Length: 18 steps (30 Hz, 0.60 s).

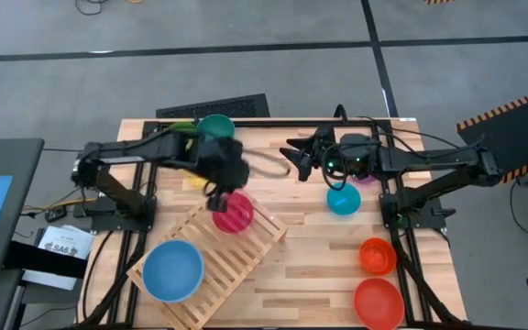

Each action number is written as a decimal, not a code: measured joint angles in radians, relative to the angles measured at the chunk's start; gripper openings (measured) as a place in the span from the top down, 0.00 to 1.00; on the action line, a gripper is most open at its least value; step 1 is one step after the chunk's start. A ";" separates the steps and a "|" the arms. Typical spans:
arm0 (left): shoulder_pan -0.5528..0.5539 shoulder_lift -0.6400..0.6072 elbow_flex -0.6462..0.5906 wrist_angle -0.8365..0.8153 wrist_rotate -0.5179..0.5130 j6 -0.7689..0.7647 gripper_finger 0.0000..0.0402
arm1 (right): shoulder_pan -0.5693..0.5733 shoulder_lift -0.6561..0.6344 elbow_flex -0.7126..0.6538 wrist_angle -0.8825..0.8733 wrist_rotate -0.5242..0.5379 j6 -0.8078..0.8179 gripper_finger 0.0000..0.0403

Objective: Place and stack bowls onto a shelf
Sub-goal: Put the small red bowl on the shelf

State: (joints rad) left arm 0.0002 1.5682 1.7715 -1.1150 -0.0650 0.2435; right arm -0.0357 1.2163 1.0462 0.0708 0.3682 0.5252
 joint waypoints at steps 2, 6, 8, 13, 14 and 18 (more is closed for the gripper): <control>0.046 0.002 -0.060 0.073 0.033 -0.087 0.97 | 0.000 0.000 0.000 0.015 0.001 -0.002 0.38; 0.090 -0.002 -0.180 0.261 0.080 -0.287 0.99 | 0.000 0.000 0.000 0.030 0.001 -0.026 0.38; 0.092 -0.004 -0.215 0.329 0.084 -0.369 1.00 | 0.000 0.000 0.000 0.029 0.001 -0.027 0.38; 0.091 -0.006 -0.264 0.333 0.147 -0.501 1.00 | -0.014 0.000 0.000 0.035 0.002 -0.036 0.38; 0.088 -0.006 -0.277 0.329 0.161 -0.521 1.00 | -0.018 0.000 0.000 0.035 0.003 -0.037 0.38; 0.078 -0.006 -0.305 0.333 0.165 -0.556 1.00 | -0.038 0.000 0.000 0.035 0.002 -0.036 0.38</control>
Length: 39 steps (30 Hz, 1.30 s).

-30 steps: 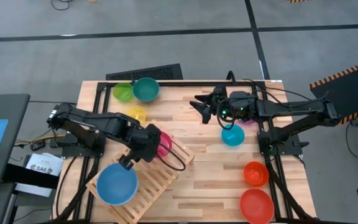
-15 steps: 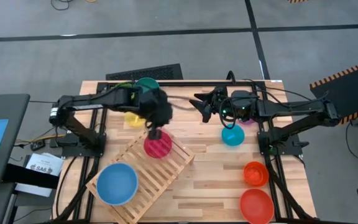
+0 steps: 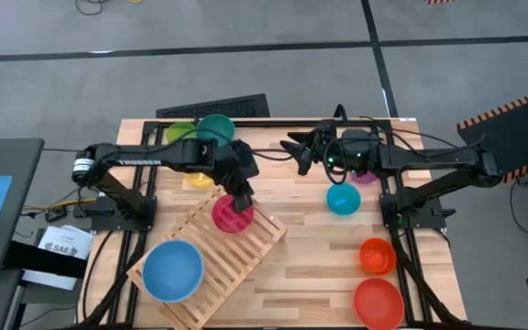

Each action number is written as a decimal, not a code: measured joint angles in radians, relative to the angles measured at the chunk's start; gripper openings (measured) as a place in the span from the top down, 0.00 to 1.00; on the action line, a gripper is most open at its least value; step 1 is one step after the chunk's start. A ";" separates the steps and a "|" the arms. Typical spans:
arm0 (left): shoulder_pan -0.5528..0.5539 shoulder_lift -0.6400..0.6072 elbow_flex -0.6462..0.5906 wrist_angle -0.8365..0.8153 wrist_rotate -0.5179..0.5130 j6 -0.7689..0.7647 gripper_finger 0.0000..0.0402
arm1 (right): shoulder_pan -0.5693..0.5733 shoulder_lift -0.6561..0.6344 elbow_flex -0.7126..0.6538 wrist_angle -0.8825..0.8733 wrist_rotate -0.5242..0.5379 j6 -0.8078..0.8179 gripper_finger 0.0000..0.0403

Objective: Place and stack bowls onto a shelf
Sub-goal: Put the small red bowl on the shelf, then stack the small blue bowl on the shelf on top of the small red bowl on the shelf

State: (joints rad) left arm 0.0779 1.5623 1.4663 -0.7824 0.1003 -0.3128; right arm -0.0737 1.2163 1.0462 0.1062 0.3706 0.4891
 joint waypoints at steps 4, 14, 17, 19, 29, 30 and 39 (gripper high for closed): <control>-0.012 0.000 -0.014 0.030 0.001 -0.014 1.00 | -0.014 0.000 0.000 0.000 0.000 0.000 0.38; -0.036 -0.001 -0.014 -0.030 0.051 -0.010 1.00 | -0.021 0.000 0.000 0.000 -0.001 0.000 0.38; -0.041 -0.009 -0.014 -0.046 0.065 -0.010 1.00 | -0.021 0.000 0.000 0.000 -0.001 0.000 0.38; -0.044 -0.015 -0.014 -0.053 0.088 -0.014 1.00 | -0.022 0.000 0.000 0.000 -0.001 0.000 0.38; 0.042 -0.203 -0.014 -0.051 -0.002 0.035 1.00 | -0.055 -0.057 0.000 -0.174 -0.007 0.010 0.38; 0.056 -0.238 -0.013 -0.044 -0.048 0.050 1.00 | -0.061 -0.075 0.000 -0.240 -0.007 0.027 0.38; 0.118 -0.601 -0.356 0.519 -0.060 0.024 1.00 | -0.077 -0.120 -0.006 -1.034 -0.097 0.483 0.38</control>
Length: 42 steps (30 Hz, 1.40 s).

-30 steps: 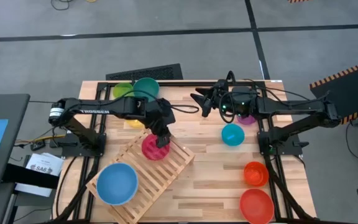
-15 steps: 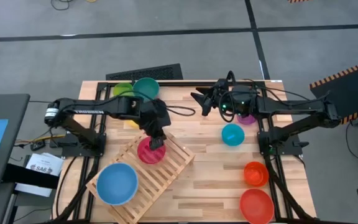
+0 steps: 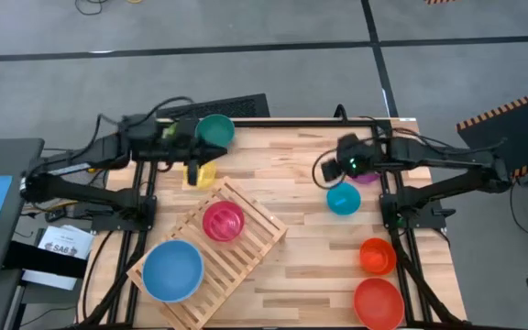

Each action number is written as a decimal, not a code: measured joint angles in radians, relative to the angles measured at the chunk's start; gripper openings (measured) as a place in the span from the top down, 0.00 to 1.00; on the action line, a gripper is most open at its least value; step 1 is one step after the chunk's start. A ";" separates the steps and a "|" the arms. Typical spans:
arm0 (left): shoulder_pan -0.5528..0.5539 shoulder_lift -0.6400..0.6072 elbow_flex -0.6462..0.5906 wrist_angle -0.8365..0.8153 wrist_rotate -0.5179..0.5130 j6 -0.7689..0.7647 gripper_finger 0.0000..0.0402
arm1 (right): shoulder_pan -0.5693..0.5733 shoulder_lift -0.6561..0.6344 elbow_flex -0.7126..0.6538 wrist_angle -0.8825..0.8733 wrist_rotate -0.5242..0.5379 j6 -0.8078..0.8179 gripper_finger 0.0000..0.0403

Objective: Place and stack bowls onto a shelf
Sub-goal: Stack the small blue bowl on the shelf on top of the small red bowl on the shelf

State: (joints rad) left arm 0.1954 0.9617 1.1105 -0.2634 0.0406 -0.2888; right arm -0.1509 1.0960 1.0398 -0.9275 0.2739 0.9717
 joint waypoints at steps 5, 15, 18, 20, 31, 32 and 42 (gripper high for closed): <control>0.001 -0.127 -0.204 0.221 0.001 -0.071 1.00 | 0.030 0.039 -0.101 -0.182 -0.113 0.174 0.38; 0.001 -0.188 -0.239 0.264 -0.027 -0.089 1.00 | 0.040 0.035 -0.331 -0.187 -0.132 0.435 0.38; 0.001 -0.192 -0.239 0.264 -0.028 -0.072 1.00 | 0.037 0.039 -0.362 -0.176 -0.126 0.466 0.38; 0.001 -0.193 -0.239 0.265 -0.028 -0.071 1.00 | 0.037 0.038 -0.377 -0.163 -0.117 0.484 0.38; 0.001 -0.192 -0.239 0.277 -0.028 -0.071 1.00 | 0.031 0.038 -0.499 -0.005 -0.097 0.572 0.54; 0.001 -0.192 -0.239 0.277 -0.028 -0.071 1.00 | 0.031 0.038 -0.507 0.002 -0.096 0.581 0.56; 0.001 -0.192 -0.239 0.286 -0.022 -0.064 1.00 | 0.031 0.038 -0.512 0.005 -0.089 0.567 0.83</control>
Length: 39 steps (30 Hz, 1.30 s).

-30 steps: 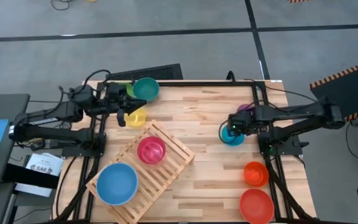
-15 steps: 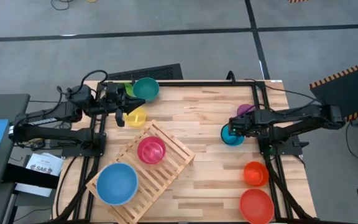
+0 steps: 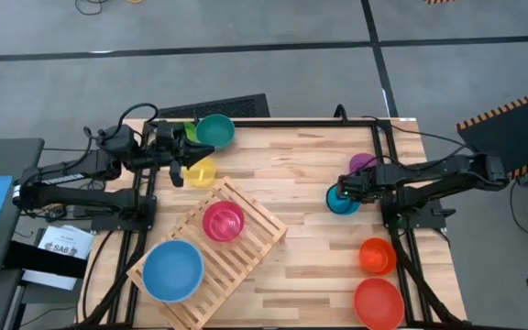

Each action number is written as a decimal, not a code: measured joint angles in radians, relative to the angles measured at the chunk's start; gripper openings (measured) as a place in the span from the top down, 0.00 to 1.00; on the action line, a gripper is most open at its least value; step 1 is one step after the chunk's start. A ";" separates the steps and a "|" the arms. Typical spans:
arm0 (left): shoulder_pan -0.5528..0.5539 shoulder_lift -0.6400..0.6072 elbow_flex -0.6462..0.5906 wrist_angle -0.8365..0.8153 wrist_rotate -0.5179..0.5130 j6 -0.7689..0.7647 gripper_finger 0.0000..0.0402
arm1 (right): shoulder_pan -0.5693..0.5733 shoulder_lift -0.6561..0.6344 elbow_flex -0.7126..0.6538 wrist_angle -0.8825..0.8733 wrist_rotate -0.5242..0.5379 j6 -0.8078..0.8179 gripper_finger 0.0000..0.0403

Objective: Place and stack bowls onto a shelf
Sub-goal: Stack the small blue bowl on the shelf on top of the small red bowl on the shelf

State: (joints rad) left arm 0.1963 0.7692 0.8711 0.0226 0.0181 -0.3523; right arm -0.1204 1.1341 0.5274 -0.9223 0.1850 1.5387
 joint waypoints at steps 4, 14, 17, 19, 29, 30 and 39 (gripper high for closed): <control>0.000 0.000 0.000 0.025 0.000 -0.001 1.00 | 0.002 -0.012 0.019 0.007 0.003 -0.045 0.95; 0.000 0.000 0.000 0.111 -0.028 0.048 1.00 | 0.027 -0.017 0.417 0.086 0.001 -0.415 0.94; 0.000 0.000 0.000 0.108 -0.057 0.056 1.00 | 0.053 0.002 0.571 0.157 0.000 -0.522 0.94; 0.000 0.000 0.000 0.108 -0.074 0.056 1.00 | 0.075 0.046 0.673 0.160 0.000 -0.569 0.94; 0.000 0.000 0.000 0.108 -0.120 0.064 1.00 | 0.162 0.479 1.191 0.146 -0.069 -0.826 0.94; 0.000 0.000 0.000 0.107 -0.121 0.065 1.00 | 0.163 0.518 1.239 0.147 -0.081 -0.844 0.94; 0.000 0.001 0.000 0.100 -0.124 0.063 1.00 | 0.162 0.755 1.472 0.145 -0.214 -0.914 0.94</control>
State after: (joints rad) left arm 0.1959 0.7704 0.8715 0.1227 -0.1062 -0.2889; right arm 0.0418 1.8890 1.9996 -0.7773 -0.0293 0.6247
